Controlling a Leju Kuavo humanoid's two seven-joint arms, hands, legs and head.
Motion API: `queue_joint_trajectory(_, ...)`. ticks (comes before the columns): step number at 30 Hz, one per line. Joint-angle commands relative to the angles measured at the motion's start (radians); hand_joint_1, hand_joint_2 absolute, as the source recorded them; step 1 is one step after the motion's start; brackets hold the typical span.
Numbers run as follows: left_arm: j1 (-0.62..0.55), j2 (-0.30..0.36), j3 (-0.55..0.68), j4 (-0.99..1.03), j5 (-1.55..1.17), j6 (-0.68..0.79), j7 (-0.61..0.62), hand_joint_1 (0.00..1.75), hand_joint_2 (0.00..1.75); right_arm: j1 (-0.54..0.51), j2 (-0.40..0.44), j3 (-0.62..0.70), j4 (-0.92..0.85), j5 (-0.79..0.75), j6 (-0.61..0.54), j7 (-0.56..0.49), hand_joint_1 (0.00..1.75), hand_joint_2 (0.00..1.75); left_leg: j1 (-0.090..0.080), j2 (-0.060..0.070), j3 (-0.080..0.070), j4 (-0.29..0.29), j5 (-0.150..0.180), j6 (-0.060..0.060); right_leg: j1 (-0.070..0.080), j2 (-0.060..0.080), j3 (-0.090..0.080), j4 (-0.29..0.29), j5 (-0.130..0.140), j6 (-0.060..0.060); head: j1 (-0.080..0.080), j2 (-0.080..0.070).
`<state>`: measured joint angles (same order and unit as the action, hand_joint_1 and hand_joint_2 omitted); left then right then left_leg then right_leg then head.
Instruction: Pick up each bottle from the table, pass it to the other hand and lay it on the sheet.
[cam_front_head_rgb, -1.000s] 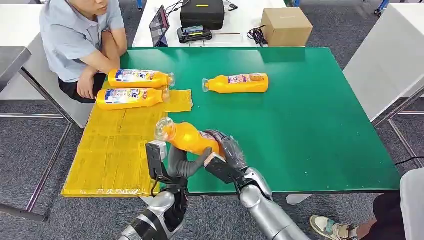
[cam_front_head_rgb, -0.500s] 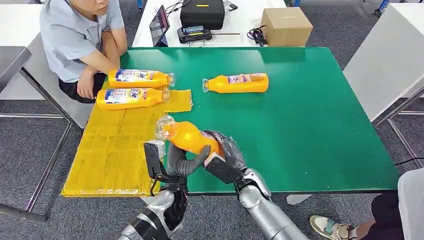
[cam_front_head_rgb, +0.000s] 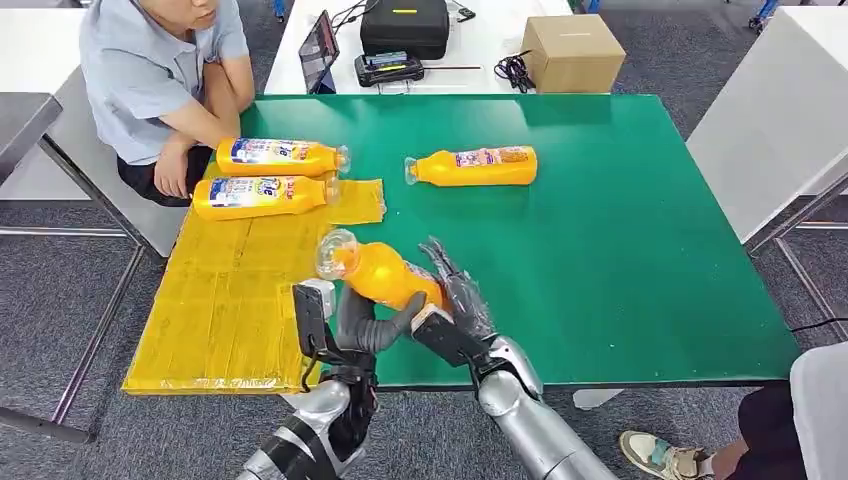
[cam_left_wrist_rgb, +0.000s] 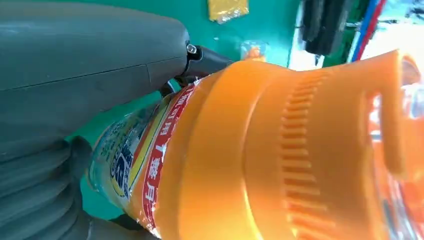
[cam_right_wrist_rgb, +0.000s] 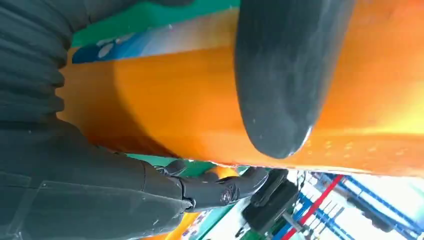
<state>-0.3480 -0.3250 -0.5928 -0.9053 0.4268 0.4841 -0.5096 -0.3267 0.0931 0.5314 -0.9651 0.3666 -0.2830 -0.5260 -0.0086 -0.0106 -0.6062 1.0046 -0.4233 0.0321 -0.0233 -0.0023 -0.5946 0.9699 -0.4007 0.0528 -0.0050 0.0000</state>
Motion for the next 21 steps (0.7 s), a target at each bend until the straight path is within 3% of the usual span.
queue_joint_trajectory(1,-0.007,0.059,-0.028,-0.075,-0.085,0.047,-0.005,1.75,1.75,-0.009,0.008,-0.032,0.041,0.005,-0.030,-0.013,0.00,0.00,0.001,0.002,0.003,0.000,-0.001,-0.002,0.001,0.001,0.003,-0.001,-0.001,-0.002,0.000,0.000)
queue_joint_trajectory(14,-0.029,0.049,0.041,-0.065,-0.067,0.081,-0.023,1.75,1.75,-0.017,0.019,-0.026,0.045,0.027,-0.052,-0.018,0.00,0.00,0.001,0.002,0.003,0.000,-0.001,-0.002,0.001,0.001,0.002,0.000,0.000,-0.002,0.000,0.000)
queue_joint_trajectory(15,-0.039,0.054,0.047,-0.060,-0.080,0.101,-0.033,1.75,1.75,-0.015,0.019,-0.026,0.043,0.030,-0.057,-0.018,0.00,1.75,0.002,0.003,0.004,0.000,-0.002,-0.003,0.002,0.002,0.003,0.000,-0.001,-0.003,0.000,0.000)
queue_joint_trajectory(17,-0.073,0.070,0.053,-0.026,-0.151,0.186,-0.060,1.75,1.75,-0.015,0.019,-0.026,0.039,0.040,-0.068,-0.019,0.00,1.75,0.002,0.003,0.004,0.001,-0.003,-0.003,0.003,0.002,0.004,0.000,-0.001,-0.004,0.000,0.000)
queue_joint_trajectory(19,-0.079,0.078,0.060,-0.024,-0.150,0.182,-0.061,1.75,1.75,-0.016,0.019,-0.026,0.038,0.040,-0.067,-0.019,0.00,1.75,0.002,0.002,0.003,0.001,-0.002,-0.003,0.002,0.002,0.003,0.000,-0.001,-0.003,0.000,0.000)
queue_joint_trajectory(21,-0.085,0.011,0.254,0.051,-0.453,0.214,-0.110,1.75,1.75,-0.019,0.026,-0.034,0.038,0.048,-0.065,-0.024,0.00,1.75,0.002,0.002,0.004,0.001,-0.002,-0.003,0.003,0.002,0.003,0.000,-0.001,-0.003,0.000,0.000)
